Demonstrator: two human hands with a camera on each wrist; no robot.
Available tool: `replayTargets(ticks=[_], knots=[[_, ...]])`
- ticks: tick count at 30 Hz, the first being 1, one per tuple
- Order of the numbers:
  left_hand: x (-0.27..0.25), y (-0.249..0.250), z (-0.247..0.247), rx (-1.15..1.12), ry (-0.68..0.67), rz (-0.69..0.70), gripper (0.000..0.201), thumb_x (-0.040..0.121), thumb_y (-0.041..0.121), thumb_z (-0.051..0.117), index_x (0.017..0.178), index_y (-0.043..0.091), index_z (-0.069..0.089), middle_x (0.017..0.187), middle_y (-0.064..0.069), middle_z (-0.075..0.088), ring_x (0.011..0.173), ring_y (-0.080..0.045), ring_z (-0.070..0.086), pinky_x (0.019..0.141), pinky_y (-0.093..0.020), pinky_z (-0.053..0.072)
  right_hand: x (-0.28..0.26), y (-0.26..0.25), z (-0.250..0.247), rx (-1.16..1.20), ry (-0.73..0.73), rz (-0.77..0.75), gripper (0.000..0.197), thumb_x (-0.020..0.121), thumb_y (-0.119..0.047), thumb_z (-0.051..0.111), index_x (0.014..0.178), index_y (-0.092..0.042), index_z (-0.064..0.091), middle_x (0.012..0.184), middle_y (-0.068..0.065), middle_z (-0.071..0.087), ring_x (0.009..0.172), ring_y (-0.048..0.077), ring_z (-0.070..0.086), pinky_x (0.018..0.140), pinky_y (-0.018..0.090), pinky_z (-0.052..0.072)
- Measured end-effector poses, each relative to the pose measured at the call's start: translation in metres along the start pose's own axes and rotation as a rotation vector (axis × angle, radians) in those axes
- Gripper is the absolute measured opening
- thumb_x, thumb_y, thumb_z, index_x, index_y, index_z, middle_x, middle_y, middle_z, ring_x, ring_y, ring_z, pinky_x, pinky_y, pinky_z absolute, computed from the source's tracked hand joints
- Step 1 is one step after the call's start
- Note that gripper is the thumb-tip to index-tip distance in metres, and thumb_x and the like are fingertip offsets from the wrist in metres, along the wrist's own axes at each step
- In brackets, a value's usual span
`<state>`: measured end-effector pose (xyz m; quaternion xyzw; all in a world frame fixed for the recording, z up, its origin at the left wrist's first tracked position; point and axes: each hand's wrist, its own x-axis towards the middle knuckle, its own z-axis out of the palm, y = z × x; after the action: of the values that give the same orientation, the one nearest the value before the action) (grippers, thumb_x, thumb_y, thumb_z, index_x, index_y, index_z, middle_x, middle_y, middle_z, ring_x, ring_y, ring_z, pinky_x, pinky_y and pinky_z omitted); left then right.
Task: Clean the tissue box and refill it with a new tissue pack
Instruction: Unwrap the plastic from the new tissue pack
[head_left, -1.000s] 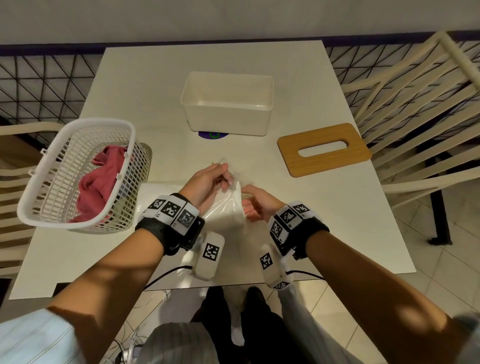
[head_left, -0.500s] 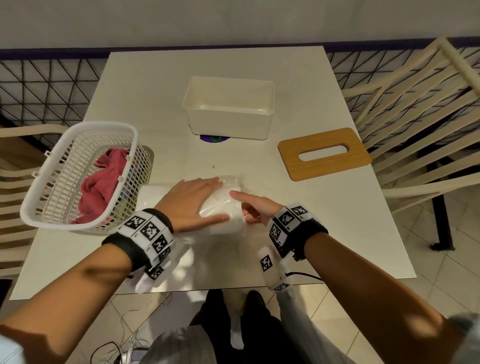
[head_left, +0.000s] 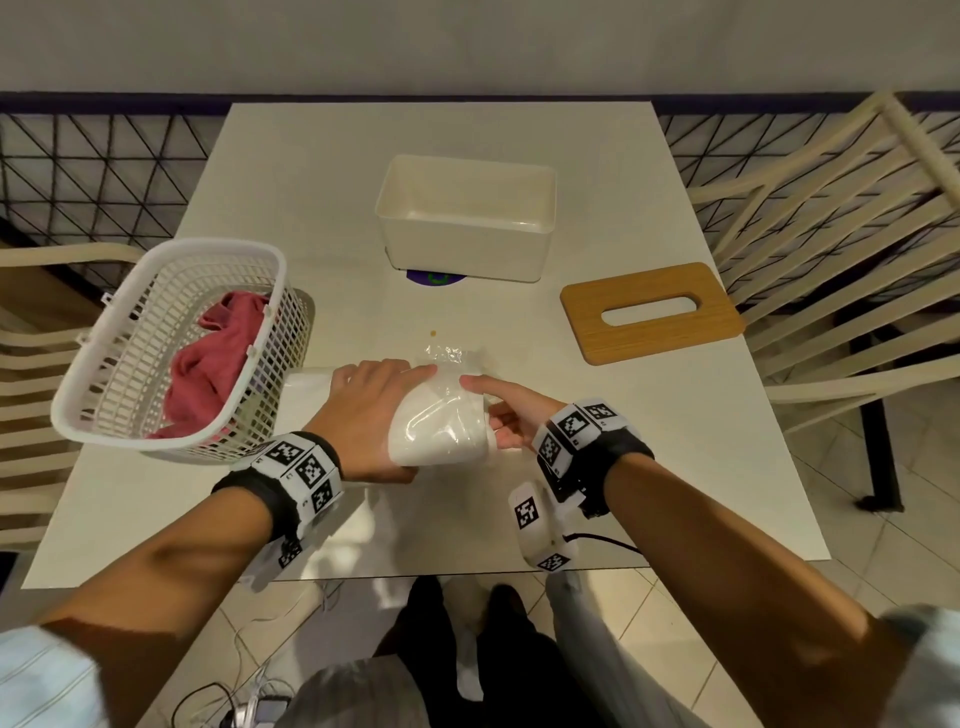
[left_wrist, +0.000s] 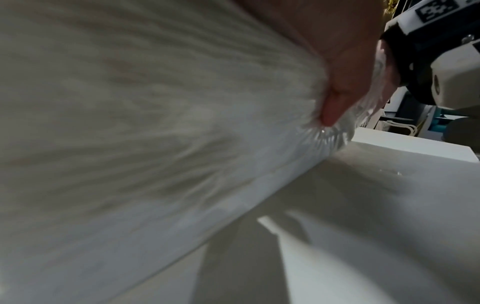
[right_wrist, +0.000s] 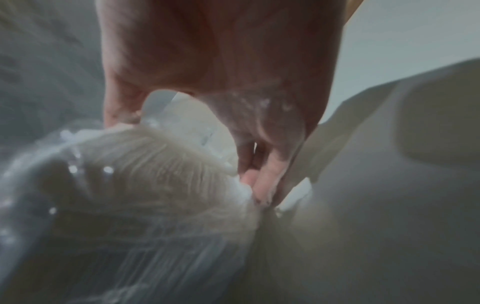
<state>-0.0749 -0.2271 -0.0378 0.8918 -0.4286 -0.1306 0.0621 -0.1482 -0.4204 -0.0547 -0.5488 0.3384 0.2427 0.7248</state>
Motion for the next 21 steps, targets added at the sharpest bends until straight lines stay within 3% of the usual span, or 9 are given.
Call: replayTargets(ticks=[5, 9, 12, 13, 17, 19, 21], knots=[[-0.001, -0.002, -0.004, -0.049, 0.023, -0.009, 0.107, 0.038, 0.052, 0.069, 0.130, 0.035, 0.018, 0.125, -0.005, 0.044, 0.117, -0.027, 0.041, 0.100, -0.041, 0.026, -0.001, -0.003, 0.005, -0.012, 0.008, 0.019, 0.056, 0.059, -0.055, 0.074, 0.102, -0.022, 0.059, 0.061, -0.002, 0.026, 0.053, 0.010, 0.020, 0.051, 0.022, 0.016], [-0.002, -0.002, -0.004, -0.088, 0.033, -0.020, 0.105, 0.036, 0.061, 0.058, 0.129, 0.035, 0.017, 0.126, -0.007, 0.044, 0.119, -0.028, 0.040, 0.102, -0.043, 0.024, -0.001, -0.004, 0.004, -0.063, -0.037, 0.029, 0.041, 0.069, -0.057, 0.068, 0.084, -0.021, 0.058, 0.056, -0.002, 0.032, 0.048, 0.009, 0.024, 0.044, 0.019, 0.020], [-0.002, -0.004, -0.002, -0.099, 0.033, -0.013, 0.105, 0.035, 0.063, 0.055, 0.128, 0.036, 0.014, 0.128, -0.009, 0.044, 0.120, -0.030, 0.039, 0.103, -0.044, 0.023, 0.006, -0.002, 0.004, -0.075, 0.001, 0.038, 0.048, 0.054, -0.060, 0.076, 0.081, -0.022, 0.062, 0.058, -0.003, 0.032, 0.048, 0.009, 0.023, 0.044, 0.021, 0.018], [-0.002, -0.004, -0.002, -0.100, 0.036, -0.010, 0.105, 0.036, 0.064, 0.055, 0.129, 0.036, 0.014, 0.128, -0.009, 0.044, 0.121, -0.029, 0.039, 0.103, -0.044, 0.023, 0.006, -0.003, 0.005, -0.079, 0.008, 0.030, 0.045, 0.056, -0.058, 0.076, 0.081, -0.023, 0.064, 0.059, -0.003, 0.034, 0.048, 0.009, 0.026, 0.045, 0.021, 0.021], [-0.001, -0.006, -0.002, -0.121, 0.055, -0.042, 0.107, 0.039, 0.060, 0.066, 0.130, 0.036, 0.015, 0.129, -0.005, 0.042, 0.123, -0.026, 0.036, 0.105, -0.041, 0.020, 0.000, -0.004, 0.001, -0.002, -0.020, -0.061, 0.015, 0.083, -0.033, 0.062, 0.090, -0.019, 0.062, 0.074, -0.001, 0.061, 0.056, 0.007, 0.059, 0.050, 0.017, 0.046], [0.000, -0.007, -0.002, -0.110, 0.059, -0.047, 0.108, 0.040, 0.057, 0.071, 0.133, 0.034, 0.020, 0.129, -0.003, 0.042, 0.123, -0.025, 0.036, 0.105, -0.041, 0.020, -0.003, -0.006, 0.001, -0.003, -0.010, -0.084, 0.026, 0.081, -0.031, 0.063, 0.099, -0.014, 0.062, 0.081, 0.002, 0.063, 0.066, 0.010, 0.060, 0.059, 0.019, 0.047], [0.001, -0.008, -0.002, -0.097, 0.054, -0.053, 0.108, 0.041, 0.056, 0.072, 0.135, 0.032, 0.026, 0.128, -0.002, 0.042, 0.122, -0.024, 0.036, 0.104, -0.041, 0.021, -0.005, -0.010, 0.005, -0.078, 0.046, -0.071, 0.047, 0.068, -0.041, 0.071, 0.101, -0.009, 0.064, 0.084, 0.008, 0.060, 0.068, 0.015, 0.055, 0.066, 0.021, 0.046]])
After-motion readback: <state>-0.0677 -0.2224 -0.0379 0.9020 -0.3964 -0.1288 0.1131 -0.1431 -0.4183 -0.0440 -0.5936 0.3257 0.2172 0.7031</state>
